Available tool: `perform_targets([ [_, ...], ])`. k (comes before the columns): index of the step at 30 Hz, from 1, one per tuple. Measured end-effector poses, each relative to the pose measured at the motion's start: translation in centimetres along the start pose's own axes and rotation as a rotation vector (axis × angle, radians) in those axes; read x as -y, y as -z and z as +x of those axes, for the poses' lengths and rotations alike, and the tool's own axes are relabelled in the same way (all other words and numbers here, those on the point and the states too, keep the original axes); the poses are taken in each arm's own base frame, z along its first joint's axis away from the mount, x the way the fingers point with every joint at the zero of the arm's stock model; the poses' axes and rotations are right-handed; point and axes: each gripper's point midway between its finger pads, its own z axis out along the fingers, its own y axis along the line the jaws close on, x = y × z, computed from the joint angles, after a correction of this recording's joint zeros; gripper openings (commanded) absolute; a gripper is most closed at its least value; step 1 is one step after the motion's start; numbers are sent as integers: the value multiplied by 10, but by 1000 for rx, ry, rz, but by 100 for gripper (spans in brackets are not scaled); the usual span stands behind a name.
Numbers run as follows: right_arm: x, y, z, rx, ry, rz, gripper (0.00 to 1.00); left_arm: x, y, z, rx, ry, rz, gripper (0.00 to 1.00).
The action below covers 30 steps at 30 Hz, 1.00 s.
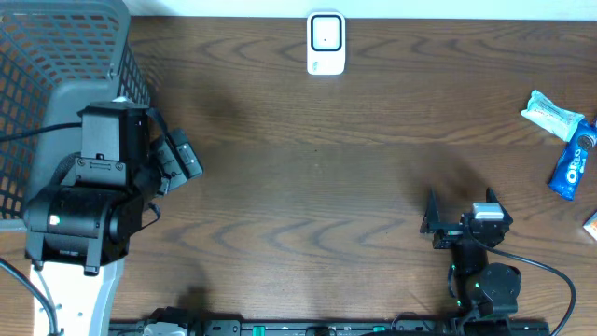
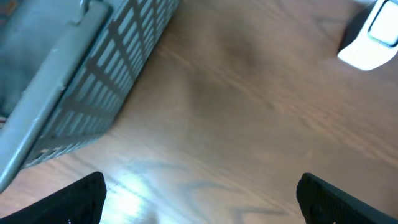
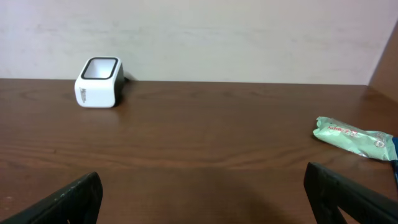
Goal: Scan the item barcode
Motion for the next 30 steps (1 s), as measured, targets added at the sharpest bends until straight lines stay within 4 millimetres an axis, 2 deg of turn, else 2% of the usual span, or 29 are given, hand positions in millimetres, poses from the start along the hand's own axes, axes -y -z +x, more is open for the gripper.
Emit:
perform_targets([
  [8, 0, 0, 0, 0, 0, 0, 99, -6, 2, 4, -10, -18, -22, 98],
  [15, 0, 0, 0, 1, 0, 0, 99, -20, 14, 28, 9, -15, -6, 98],
  [21, 0, 0, -1, 3, 0, -1, 99, -27, -8, 48, 109, 2, 60, 98],
  [25, 0, 0, 0, 2, 0, -3, 99, -19, -26, 54, 230, -34, 163, 98],
  [30, 0, 0, 0, 2, 0, 0, 99, -3, -33, 61, 394, -129, 320, 98],
])
